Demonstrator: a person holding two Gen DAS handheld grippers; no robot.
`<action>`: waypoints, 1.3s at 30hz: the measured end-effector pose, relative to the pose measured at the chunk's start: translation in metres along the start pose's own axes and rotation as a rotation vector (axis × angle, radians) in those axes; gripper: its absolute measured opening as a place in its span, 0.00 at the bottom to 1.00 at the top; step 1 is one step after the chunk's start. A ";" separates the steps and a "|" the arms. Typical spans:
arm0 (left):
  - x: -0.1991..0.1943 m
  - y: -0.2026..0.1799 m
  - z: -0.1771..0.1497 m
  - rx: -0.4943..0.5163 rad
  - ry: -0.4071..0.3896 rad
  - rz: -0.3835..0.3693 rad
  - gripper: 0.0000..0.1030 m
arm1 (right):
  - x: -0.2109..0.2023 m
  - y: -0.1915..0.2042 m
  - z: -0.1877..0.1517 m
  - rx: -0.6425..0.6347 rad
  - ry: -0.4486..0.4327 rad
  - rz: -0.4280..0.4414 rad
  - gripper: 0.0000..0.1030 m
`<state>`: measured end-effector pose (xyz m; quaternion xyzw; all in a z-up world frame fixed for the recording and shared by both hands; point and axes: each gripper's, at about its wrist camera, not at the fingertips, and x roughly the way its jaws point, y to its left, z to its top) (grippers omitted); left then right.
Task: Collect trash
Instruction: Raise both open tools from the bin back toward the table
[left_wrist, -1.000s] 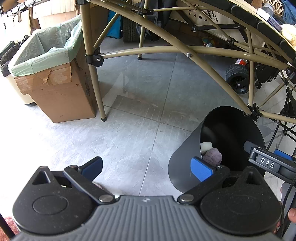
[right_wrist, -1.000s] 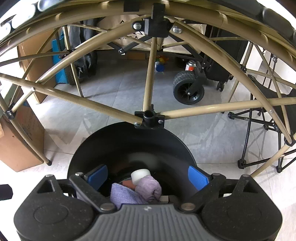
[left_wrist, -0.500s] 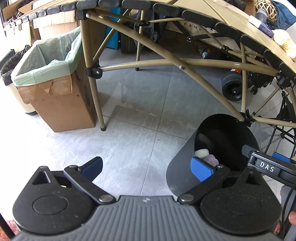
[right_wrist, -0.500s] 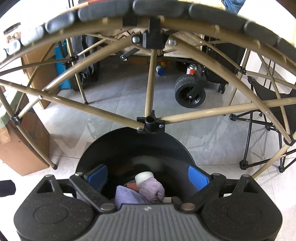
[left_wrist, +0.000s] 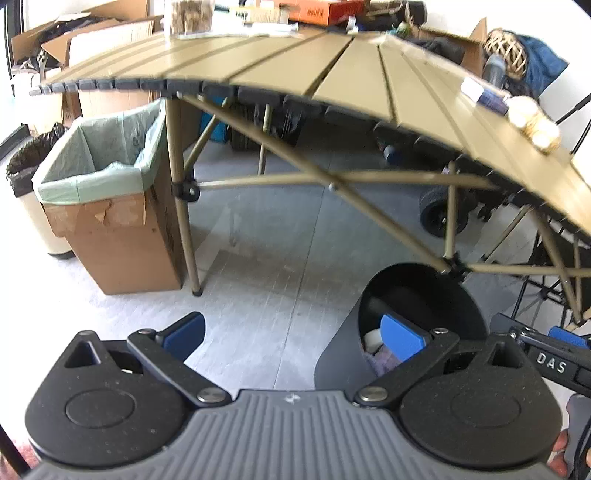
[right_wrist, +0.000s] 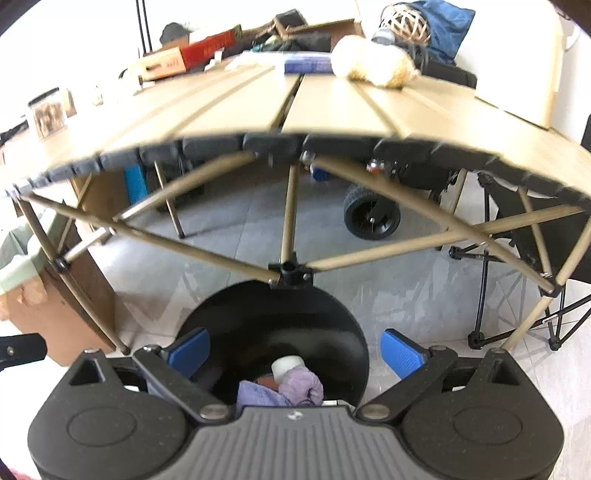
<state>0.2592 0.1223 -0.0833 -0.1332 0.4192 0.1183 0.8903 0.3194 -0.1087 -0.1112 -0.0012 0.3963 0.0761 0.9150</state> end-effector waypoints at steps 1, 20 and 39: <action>-0.005 -0.001 0.001 -0.001 -0.012 -0.005 1.00 | -0.007 -0.002 0.001 0.005 -0.009 0.003 0.97; -0.075 -0.043 0.057 0.002 -0.202 -0.059 1.00 | -0.118 -0.043 0.060 0.083 -0.346 0.049 1.00; -0.063 -0.091 0.143 0.044 -0.275 -0.109 1.00 | -0.074 -0.059 0.167 0.221 -0.439 -0.027 1.00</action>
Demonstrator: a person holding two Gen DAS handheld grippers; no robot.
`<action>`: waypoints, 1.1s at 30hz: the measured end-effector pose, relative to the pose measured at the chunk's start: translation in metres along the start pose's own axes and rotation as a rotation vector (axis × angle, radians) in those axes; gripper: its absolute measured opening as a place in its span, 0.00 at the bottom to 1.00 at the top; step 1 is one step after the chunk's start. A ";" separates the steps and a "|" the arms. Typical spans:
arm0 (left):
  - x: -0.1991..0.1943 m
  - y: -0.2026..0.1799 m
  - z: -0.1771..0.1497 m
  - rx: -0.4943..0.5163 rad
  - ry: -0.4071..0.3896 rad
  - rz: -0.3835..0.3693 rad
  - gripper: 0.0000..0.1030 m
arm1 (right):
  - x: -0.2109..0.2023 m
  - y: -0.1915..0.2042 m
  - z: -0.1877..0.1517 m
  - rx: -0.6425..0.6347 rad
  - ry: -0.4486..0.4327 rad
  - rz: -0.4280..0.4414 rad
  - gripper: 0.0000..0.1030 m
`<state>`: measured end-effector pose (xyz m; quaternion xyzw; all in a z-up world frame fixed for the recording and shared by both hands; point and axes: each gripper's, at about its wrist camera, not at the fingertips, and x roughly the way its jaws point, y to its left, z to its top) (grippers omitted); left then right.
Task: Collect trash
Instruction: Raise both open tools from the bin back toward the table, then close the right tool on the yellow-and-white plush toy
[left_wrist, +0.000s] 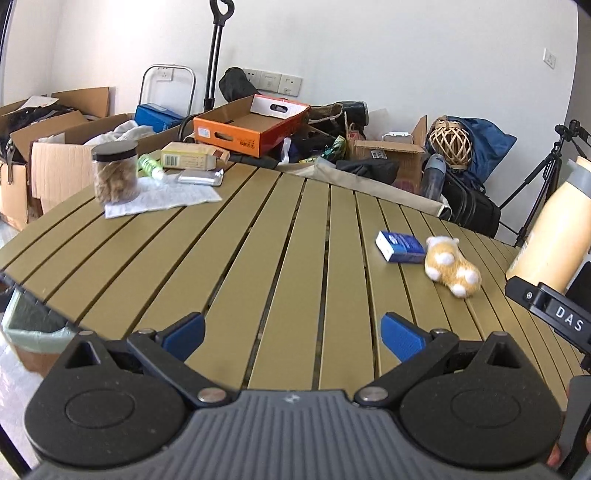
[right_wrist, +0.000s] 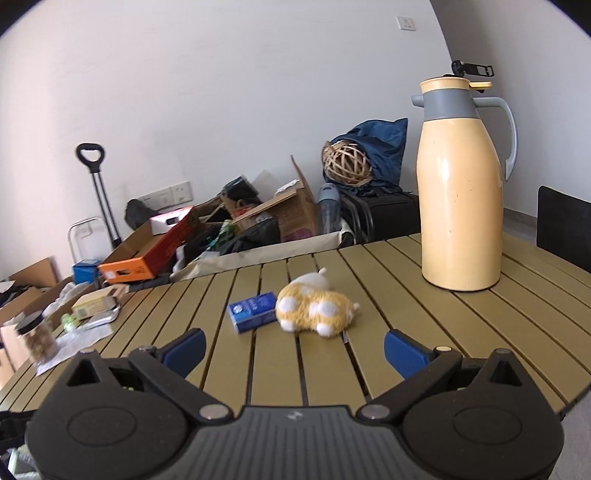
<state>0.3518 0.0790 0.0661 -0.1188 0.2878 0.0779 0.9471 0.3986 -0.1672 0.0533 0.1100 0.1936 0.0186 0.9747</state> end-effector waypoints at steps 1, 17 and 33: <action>0.005 0.000 0.005 0.000 -0.001 -0.001 1.00 | 0.006 0.002 0.001 0.006 0.001 -0.005 1.00; 0.098 0.004 0.059 -0.011 0.005 0.009 1.00 | 0.145 0.008 0.023 0.079 0.071 -0.115 1.00; 0.148 -0.014 0.071 0.011 0.041 -0.002 1.00 | 0.237 -0.001 0.026 0.111 0.203 -0.225 1.00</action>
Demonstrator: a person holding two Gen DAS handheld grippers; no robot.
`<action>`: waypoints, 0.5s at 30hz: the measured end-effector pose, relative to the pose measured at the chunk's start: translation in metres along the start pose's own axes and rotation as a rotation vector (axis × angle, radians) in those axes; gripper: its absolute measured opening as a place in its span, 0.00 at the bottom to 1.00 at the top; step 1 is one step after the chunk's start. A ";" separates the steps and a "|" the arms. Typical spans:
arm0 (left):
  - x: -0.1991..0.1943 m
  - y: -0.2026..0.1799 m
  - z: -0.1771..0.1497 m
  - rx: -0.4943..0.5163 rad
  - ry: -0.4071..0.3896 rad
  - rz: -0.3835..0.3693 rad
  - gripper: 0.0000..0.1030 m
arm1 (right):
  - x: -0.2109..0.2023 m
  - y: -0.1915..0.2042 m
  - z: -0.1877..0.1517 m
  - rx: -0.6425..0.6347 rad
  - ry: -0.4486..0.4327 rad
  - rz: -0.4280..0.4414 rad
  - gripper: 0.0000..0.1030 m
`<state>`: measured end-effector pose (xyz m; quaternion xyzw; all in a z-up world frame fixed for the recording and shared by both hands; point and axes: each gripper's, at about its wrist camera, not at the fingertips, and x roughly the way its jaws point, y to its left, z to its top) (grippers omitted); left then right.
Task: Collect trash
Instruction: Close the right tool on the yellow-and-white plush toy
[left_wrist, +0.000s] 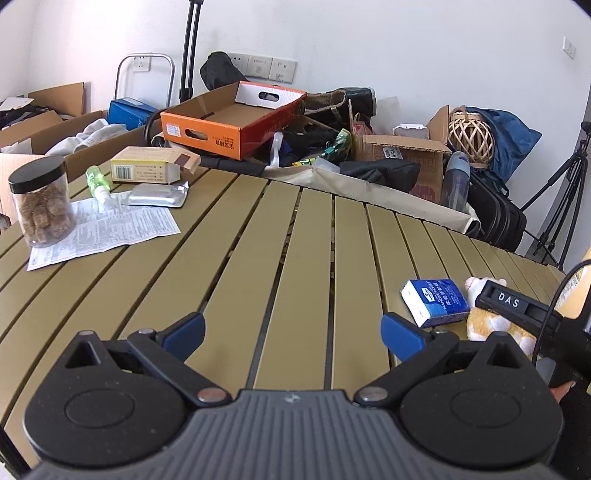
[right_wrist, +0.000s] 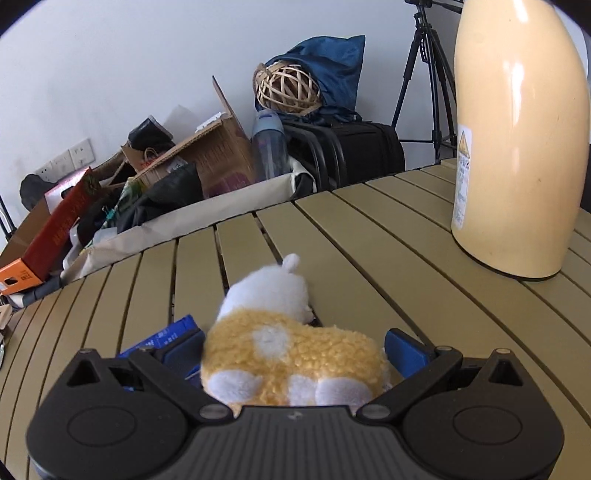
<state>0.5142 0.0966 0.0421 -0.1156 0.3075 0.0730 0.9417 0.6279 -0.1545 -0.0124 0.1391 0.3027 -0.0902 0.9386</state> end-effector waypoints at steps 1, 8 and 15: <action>0.002 -0.001 0.001 -0.001 0.001 0.001 1.00 | 0.000 0.000 0.000 -0.001 0.001 0.000 1.00; 0.021 -0.009 0.009 0.000 0.011 0.021 1.00 | 0.005 0.002 -0.001 -0.016 0.010 -0.009 1.00; 0.033 -0.017 0.012 -0.001 0.024 0.028 1.00 | 0.010 0.002 -0.002 -0.019 0.023 -0.011 1.00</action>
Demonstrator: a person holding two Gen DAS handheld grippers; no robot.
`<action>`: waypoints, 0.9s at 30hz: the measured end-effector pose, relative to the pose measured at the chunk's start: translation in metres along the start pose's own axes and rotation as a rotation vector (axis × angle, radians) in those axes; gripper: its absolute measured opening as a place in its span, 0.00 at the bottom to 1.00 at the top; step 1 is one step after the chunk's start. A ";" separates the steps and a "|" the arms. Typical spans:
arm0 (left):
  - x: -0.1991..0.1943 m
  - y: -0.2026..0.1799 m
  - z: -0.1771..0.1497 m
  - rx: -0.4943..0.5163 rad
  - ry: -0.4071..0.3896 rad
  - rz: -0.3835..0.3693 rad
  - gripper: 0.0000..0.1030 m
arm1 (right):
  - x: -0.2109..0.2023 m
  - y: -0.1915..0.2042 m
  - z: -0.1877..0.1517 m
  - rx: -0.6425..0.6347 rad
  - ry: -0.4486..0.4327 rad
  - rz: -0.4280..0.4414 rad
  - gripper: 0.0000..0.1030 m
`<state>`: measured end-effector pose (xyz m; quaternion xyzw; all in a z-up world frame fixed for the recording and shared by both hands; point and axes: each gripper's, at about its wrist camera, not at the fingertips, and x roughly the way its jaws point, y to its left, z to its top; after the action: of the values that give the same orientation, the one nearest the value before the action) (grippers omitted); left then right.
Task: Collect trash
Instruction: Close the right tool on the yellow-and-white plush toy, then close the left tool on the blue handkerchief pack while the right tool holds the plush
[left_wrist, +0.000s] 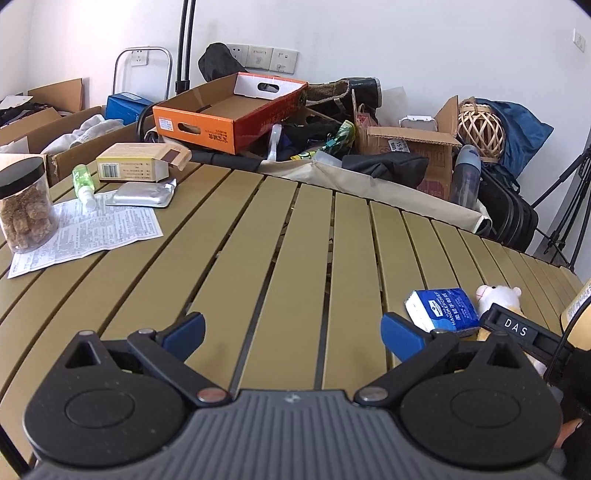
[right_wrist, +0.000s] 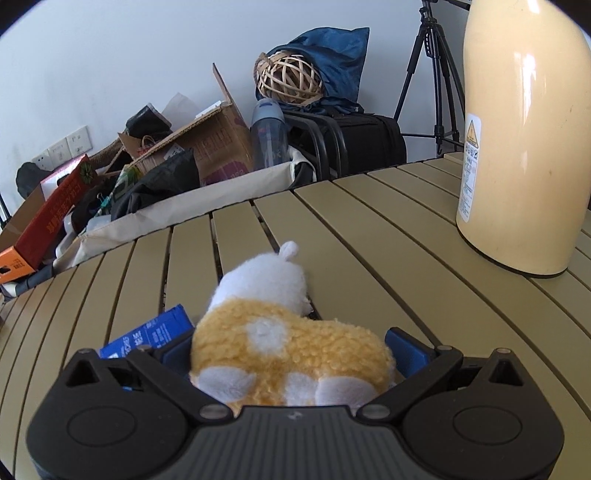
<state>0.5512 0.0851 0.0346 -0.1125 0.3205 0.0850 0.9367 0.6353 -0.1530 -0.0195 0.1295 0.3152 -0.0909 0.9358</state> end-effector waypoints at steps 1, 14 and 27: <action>0.001 -0.001 0.000 -0.001 0.001 0.001 1.00 | 0.000 -0.001 0.000 0.004 -0.001 0.004 1.00; -0.002 -0.018 -0.003 0.004 0.016 -0.005 1.00 | 0.003 -0.008 -0.001 -0.009 0.004 0.057 1.00; -0.007 -0.041 -0.004 0.018 0.032 0.021 1.00 | -0.012 -0.032 0.001 -0.008 0.016 0.202 0.92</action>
<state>0.5526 0.0445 0.0426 -0.1020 0.3373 0.0900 0.9315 0.6182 -0.1829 -0.0172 0.1574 0.3082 0.0061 0.9382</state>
